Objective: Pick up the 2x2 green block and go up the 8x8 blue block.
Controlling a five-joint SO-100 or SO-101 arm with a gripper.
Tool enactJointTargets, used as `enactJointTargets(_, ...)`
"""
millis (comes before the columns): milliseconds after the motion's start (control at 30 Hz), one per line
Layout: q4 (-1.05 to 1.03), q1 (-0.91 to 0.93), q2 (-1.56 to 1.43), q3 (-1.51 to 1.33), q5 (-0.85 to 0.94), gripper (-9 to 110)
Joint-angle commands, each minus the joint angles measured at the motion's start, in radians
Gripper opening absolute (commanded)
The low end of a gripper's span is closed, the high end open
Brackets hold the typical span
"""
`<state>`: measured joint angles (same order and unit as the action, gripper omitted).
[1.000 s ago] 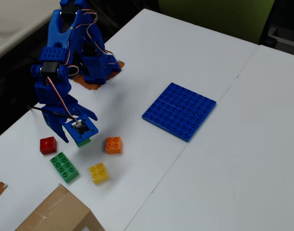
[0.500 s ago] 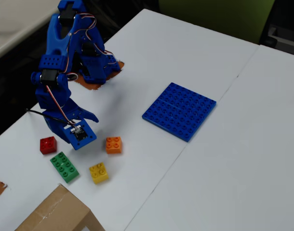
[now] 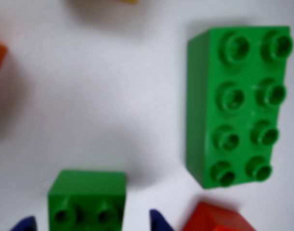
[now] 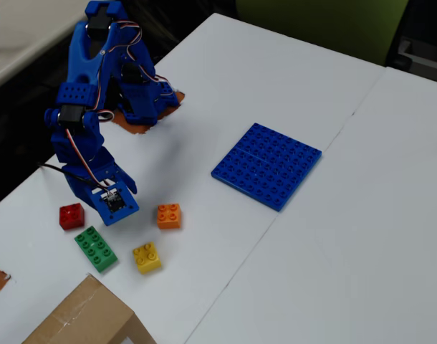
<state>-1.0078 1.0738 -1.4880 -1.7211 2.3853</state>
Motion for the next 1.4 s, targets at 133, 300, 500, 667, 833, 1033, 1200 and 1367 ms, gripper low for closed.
enactJointTargets(133, 0.014, -0.005, 0.005, 0.041, -0.023, 25)
enactJointTargets(300, 0.015, -0.017, 0.011, 0.040, -0.035, 22)
enactJointTargets(500, 0.005, -0.031, 0.008, 0.038, -0.037, 14)
enactJointTargets(667, -0.023, -0.052, -0.014, 0.031, -0.041, 8)
enactJointTargets(833, -0.117, -0.100, -0.101, 0.040, -0.094, 7)
enactJointTargets(1033, -0.222, -0.130, -0.264, 0.041, -0.097, 5)
enactJointTargets(1200, -0.285, -0.187, -0.354, 0.041, -0.121, 0)
enactJointTargets(1367, -0.318, -0.241, -0.422, 0.041, -0.146, 0)
